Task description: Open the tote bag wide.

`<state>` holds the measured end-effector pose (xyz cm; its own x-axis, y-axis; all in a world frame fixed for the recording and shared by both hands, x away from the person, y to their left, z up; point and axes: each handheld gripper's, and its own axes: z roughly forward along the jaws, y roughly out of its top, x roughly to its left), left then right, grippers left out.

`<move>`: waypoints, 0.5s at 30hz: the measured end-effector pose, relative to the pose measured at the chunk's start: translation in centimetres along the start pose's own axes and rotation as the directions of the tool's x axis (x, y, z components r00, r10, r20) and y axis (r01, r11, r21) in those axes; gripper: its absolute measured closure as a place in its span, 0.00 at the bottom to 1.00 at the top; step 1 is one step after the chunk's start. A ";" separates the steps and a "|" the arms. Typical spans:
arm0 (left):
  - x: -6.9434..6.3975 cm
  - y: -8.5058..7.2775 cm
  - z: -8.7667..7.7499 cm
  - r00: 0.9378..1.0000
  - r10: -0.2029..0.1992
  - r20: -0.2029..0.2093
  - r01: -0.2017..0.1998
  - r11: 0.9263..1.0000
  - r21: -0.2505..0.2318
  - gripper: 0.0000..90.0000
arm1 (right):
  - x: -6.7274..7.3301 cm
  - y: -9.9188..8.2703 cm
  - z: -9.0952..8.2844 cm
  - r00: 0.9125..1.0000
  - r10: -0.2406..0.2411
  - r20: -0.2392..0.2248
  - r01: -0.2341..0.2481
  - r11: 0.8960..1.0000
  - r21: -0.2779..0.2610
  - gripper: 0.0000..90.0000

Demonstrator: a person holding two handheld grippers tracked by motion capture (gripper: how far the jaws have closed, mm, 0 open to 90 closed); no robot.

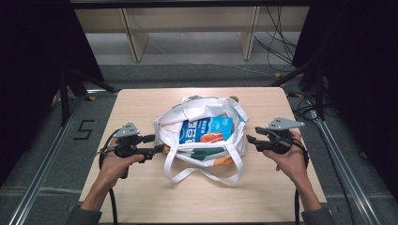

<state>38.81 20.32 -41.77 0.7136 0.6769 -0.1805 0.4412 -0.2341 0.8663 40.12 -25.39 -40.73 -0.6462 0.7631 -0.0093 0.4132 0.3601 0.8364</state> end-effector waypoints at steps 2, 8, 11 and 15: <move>-0.3 0.0 -0.1 1.000 0.011 -0.001 -0.011 1.000 -0.002 0.39 | 0.2 -0.3 -0.2 1.000 0.000 0.007 0.000 1.000 0.005 0.53; -1.7 -0.5 -0.7 1.000 0.030 0.001 -0.030 1.000 -0.009 0.37 | 0.6 -1.1 -0.8 1.000 0.003 0.011 -0.003 1.000 0.007 0.49; -1.8 -0.7 -0.8 0.999 0.037 0.002 -0.037 0.999 -0.001 0.36 | 0.6 -1.4 -1.0 1.000 0.002 0.007 -0.002 1.000 0.010 0.49; -2.0 -1.3 -0.9 0.999 0.052 0.003 -0.052 0.999 0.006 0.36 | 1.0 -2.0 -1.3 1.000 0.005 0.004 -0.006 1.000 0.020 0.48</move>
<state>36.28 19.89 -42.14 0.7371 0.6618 -0.1366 0.4067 -0.2730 0.8718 37.88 -26.03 -41.69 -0.6412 0.7673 -0.0071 0.4294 0.3665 0.8254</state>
